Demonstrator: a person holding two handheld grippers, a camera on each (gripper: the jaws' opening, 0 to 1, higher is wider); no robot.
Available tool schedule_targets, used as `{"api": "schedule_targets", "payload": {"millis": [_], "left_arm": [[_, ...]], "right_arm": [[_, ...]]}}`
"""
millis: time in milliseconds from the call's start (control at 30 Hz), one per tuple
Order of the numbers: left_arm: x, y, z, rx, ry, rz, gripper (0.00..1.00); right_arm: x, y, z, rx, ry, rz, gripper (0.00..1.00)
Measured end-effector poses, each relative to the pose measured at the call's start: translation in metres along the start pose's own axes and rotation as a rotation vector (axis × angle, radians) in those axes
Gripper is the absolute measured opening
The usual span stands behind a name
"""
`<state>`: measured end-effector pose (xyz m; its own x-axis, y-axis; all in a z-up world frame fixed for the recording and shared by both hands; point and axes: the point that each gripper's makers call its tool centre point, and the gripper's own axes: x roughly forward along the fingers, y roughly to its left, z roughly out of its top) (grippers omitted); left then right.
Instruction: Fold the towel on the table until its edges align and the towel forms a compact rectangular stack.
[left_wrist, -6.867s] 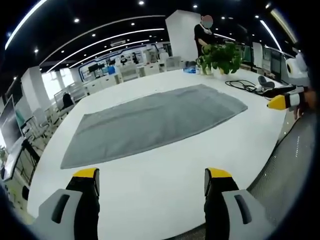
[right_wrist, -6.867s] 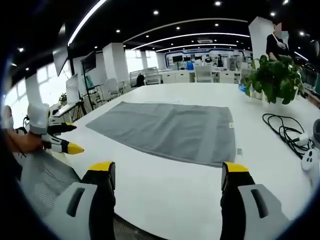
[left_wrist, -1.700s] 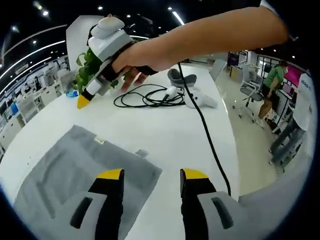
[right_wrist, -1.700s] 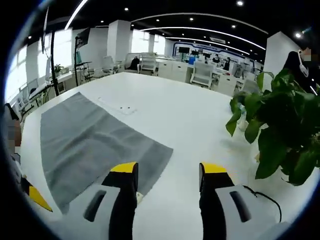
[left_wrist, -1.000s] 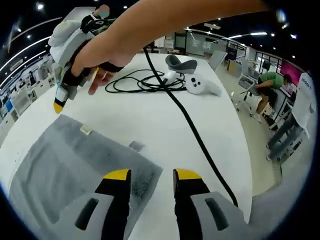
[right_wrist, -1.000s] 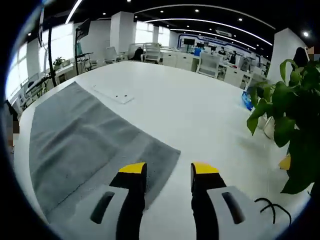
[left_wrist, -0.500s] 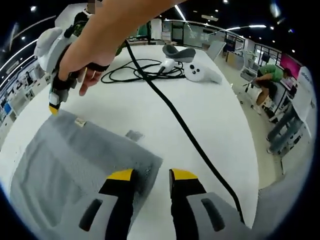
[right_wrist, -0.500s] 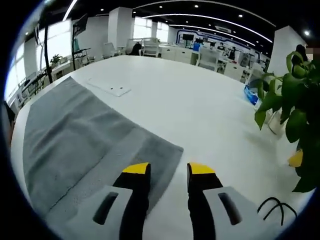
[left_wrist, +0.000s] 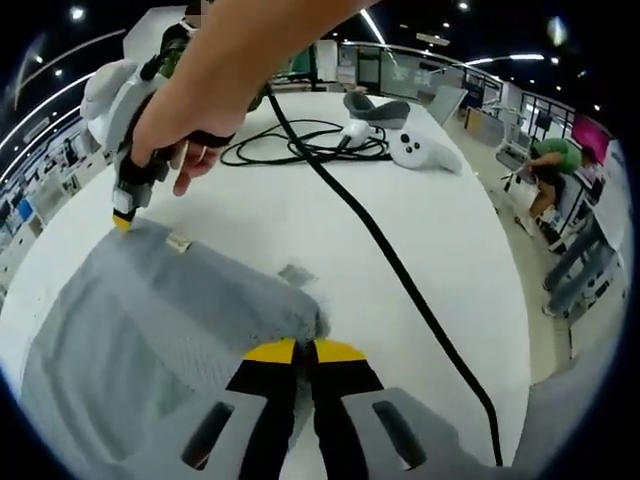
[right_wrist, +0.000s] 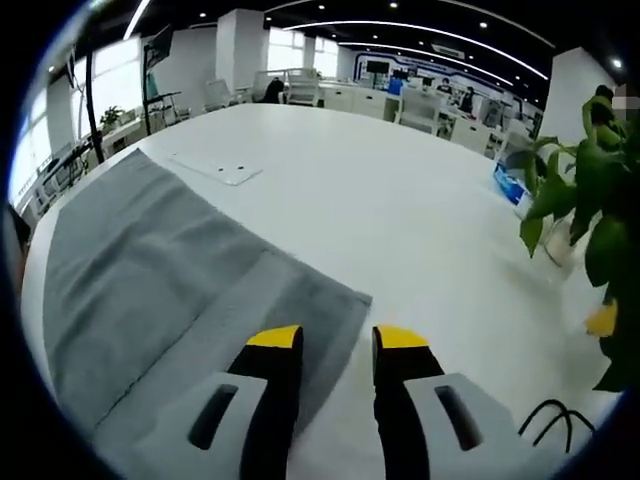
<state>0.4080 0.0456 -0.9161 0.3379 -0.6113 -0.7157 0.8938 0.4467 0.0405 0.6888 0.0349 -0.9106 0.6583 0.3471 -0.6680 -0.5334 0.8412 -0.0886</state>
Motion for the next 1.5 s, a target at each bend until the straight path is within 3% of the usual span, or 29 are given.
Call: {"api": "schedule_targets", "payload": {"millis": [233, 433, 600, 800, 1067, 1200, 1500], "left_arm": [[-0.001, -0.002, 0.000, -0.028, 0.005, -0.008, 0.04], [0.000, -0.002, 0.000, -0.060, 0.008, -0.006, 0.04], [0.001, -0.004, 0.003, -0.095, 0.010, -0.013, 0.03], [0.006, -0.011, 0.009, -0.122, 0.013, -0.028, 0.03], [0.008, -0.021, 0.013, -0.212, -0.001, -0.064, 0.03], [0.006, -0.028, 0.026, -0.195, -0.041, -0.068, 0.02], [0.001, -0.029, 0.054, -0.264, -0.113, -0.070, 0.02]], "right_arm": [[0.016, -0.002, 0.006, -0.043, 0.001, 0.006, 0.26], [0.022, -0.010, 0.011, 0.028, 0.006, 0.004, 0.23], [0.023, -0.004, 0.010, 0.066, 0.003, 0.034, 0.17], [0.022, 0.001, 0.008, 0.045, 0.002, 0.071, 0.05], [0.011, 0.000, -0.002, 0.029, 0.023, 0.079, 0.03], [-0.003, -0.002, -0.005, -0.013, 0.028, 0.060, 0.03], [-0.031, -0.029, -0.002, -0.026, 0.026, 0.032, 0.02]]}}
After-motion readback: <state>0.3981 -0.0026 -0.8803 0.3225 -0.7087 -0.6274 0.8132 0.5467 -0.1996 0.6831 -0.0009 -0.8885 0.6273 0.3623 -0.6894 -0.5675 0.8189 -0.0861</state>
